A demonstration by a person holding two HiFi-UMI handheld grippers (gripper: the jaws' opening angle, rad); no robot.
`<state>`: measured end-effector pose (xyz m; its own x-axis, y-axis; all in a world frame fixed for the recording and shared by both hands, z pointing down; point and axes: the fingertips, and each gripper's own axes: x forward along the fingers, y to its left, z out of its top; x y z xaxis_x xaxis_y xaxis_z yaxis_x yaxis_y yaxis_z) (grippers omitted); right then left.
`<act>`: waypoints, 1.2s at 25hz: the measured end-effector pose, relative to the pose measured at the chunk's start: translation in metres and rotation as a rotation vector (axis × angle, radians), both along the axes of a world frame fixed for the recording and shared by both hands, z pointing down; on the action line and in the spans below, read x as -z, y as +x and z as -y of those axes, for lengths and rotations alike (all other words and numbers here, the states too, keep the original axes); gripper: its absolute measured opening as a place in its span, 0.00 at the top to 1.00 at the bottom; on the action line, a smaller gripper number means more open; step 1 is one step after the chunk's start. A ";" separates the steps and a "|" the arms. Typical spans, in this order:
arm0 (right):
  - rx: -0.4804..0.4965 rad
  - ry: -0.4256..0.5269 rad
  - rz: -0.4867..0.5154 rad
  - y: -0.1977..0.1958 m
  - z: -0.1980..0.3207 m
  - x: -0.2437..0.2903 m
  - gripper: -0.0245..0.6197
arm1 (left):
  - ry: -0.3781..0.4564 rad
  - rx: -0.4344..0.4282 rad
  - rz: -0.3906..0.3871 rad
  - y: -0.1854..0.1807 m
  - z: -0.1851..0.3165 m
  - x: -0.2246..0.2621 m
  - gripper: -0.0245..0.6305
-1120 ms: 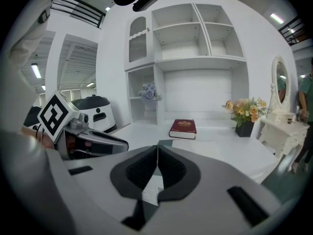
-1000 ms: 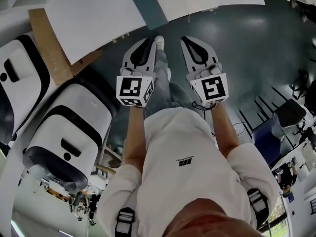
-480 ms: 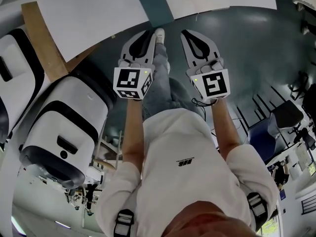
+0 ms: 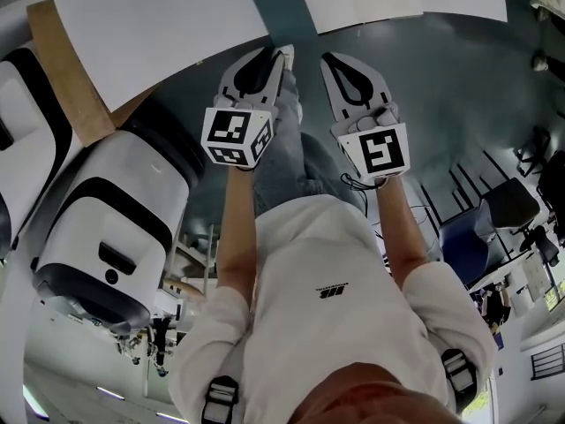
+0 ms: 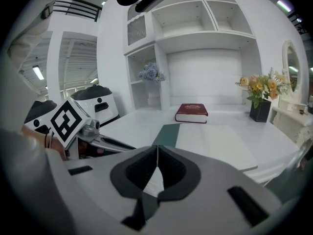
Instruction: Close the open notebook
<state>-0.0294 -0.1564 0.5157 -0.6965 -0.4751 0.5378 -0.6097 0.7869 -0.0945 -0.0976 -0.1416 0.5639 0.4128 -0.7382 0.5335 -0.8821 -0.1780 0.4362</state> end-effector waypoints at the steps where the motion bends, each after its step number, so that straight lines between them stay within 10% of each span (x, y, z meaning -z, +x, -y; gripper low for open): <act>1: -0.001 -0.003 -0.004 0.001 0.000 -0.001 0.96 | -0.008 -0.001 -0.003 0.001 0.000 -0.003 0.96; 30: -0.034 -0.024 0.013 0.000 0.014 -0.008 0.96 | -0.133 -0.010 -0.181 0.011 0.012 -0.040 0.96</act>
<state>-0.0296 -0.1700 0.5235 -0.6869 -0.4858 0.5406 -0.6348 0.7631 -0.1209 -0.0868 -0.1538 0.6034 0.5175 -0.6615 0.5428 -0.7858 -0.1163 0.6074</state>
